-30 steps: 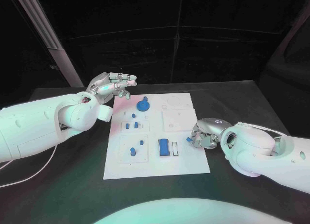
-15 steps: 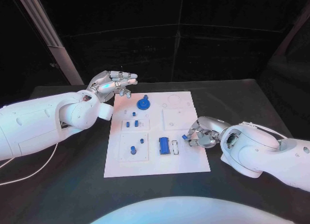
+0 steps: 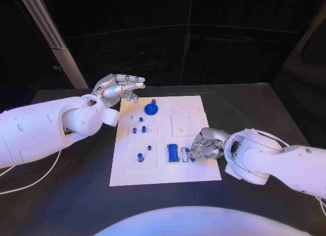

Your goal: Assemble the parts on the task board

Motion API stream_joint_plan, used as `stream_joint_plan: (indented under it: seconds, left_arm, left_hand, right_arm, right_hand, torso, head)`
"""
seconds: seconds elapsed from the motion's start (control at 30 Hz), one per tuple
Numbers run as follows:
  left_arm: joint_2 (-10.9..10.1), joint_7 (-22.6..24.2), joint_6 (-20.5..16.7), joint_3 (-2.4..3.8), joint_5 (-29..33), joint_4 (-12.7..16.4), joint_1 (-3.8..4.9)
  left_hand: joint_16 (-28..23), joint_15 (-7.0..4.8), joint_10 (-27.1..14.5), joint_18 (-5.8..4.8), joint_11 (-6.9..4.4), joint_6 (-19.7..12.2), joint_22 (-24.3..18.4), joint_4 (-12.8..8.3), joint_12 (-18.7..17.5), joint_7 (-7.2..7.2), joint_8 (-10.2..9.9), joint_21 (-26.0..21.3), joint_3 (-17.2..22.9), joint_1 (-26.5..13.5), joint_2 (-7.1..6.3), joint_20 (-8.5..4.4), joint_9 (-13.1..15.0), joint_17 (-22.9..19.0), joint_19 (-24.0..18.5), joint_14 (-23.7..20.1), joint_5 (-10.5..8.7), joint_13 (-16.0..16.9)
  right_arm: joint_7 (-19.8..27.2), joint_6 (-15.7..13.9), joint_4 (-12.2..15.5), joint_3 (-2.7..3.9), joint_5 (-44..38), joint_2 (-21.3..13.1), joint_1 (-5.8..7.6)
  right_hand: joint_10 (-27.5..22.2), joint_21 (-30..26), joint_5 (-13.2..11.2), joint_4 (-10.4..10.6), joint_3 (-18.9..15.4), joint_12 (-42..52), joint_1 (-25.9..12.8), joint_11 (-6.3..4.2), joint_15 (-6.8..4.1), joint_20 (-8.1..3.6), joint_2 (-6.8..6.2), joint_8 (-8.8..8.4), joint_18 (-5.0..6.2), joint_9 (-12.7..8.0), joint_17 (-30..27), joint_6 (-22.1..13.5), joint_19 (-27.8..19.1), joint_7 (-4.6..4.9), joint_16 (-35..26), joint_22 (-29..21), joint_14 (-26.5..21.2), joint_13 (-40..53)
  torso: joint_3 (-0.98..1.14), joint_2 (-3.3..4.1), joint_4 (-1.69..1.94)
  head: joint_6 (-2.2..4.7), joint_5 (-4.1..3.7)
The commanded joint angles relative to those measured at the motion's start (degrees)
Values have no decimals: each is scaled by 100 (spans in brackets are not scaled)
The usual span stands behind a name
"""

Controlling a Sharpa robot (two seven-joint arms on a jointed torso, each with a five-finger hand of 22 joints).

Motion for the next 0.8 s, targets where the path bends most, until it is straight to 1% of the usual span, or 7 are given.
stream_joint_plan:
  seconds: [0.03, 0.17, 0.23, 0.33, 0.43, 0.6, 0.8]
  left_arm:
    - [-5, 18, 66, 4, 15, 17, 10]
    - [-4, 20, 80, 4, 15, 21, 11]
    - [-4, 20, 86, 4, 15, 22, 11]
    - [-5, 21, 93, 4, 15, 24, 12]
    - [-4, 22, 99, 4, 15, 26, 12]
    - [-5, 17, 112, 4, 15, 32, 12]
    - [-5, 27, 108, 5, 15, 38, 12]
  left_hand:
    - [14, 0, -34, 36, 11, -44, -8, -23, 15, 5, 20, -21, -9, 5, 46, 30, 0, -9, -5, -30, 39, 1]
    - [15, 0, -35, 36, 11, -45, -9, -24, 18, 5, 20, -21, -9, 6, 46, 30, 0, -9, -5, -30, 39, 1]
    - [15, 0, -35, 36, 11, -45, -9, -24, 19, 6, 21, -22, -9, 5, 47, 30, 0, -11, -5, -30, 39, 1]
    - [15, 0, -35, 36, 11, -45, -9, -24, 19, 6, 21, -22, -9, 5, 47, 30, 0, -11, -5, -30, 39, 1]
    - [15, 0, -35, 36, 11, -45, -9, -24, 19, 6, 21, -22, -9, 5, 47, 30, 0, -11, -5, -30, 39, 1]
    - [15, 0, -35, 36, 11, -45, -9, -24, 19, 6, 21, -22, -9, 5, 47, 30, 0, -11, -5, -30, 39, 1]
    - [26, 1, -39, 36, 13, -47, -10, -20, 25, 6, 22, -23, -13, -3, 46, 31, 0, 7, -4, -24, 38, 1]
  right_arm:
    - [-101, 108, -31, 1, 177, 57, 7]
    - [-141, 12, -84, 1, 102, 127, 7]
    - [-161, -30, -107, 1, 63, 160, 7]
    - [-178, -73, -134, 1, -2, 210, 7]
    - [-194, -82, -157, 1, -37, 248, 7]
    - [-238, -31, -205, 1, -77, 299, 7]
    - [-285, 124, -239, 1, -188, 341, 7]
  right_hand:
    - [40, 30, 51, 19, 25, 40, -34, -23, -31, -13, -9, 31, -38, 23, 12, 64, 33, -11, 41, 9, 32, 12]
    - [42, 27, 76, 10, 40, 35, -34, -30, -38, -19, -9, 34, -37, 32, 13, 76, 31, -19, 41, 3, 31, 10]
    - [45, 28, 81, 8, 42, 40, -34, -32, -40, -20, -11, 34, -37, 33, 13, 78, 32, -20, 41, 4, 31, 15]
    - [48, 29, 87, 8, 44, 43, -42, -34, -42, -23, -16, 38, -37, 39, 20, 89, 32, -22, 45, 6, 32, 19]
    - [50, 30, 91, 15, 46, 36, -64, -37, -46, -27, -18, 45, -38, 48, 16, 105, 33, -27, 43, 9, 31, 15]
    - [54, 26, 78, 34, 45, 29, -111, -41, -51, -34, -23, 49, -37, 62, 15, 120, 31, -31, 43, 2, 30, 13]
    - [62, 23, 21, 86, 30, 21, -214, -43, -52, -40, -26, 50, -37, 82, 2, 132, 29, -33, 36, -3, 25, 12]
  torso:
    - [5, -2, 0]
    - [-1, -1, 7]
    - [2, -1, 7]
    - [7, -3, -5]
    - [9, -1, -3]
    - [6, 1, -5]
    - [8, -1, -4]
  head:
    - [5, 17]
    - [-3, 17]
    - [-5, 15]
    - [-17, 25]
    - [-28, 23]
    - [-40, 27]
    - [-40, 24]
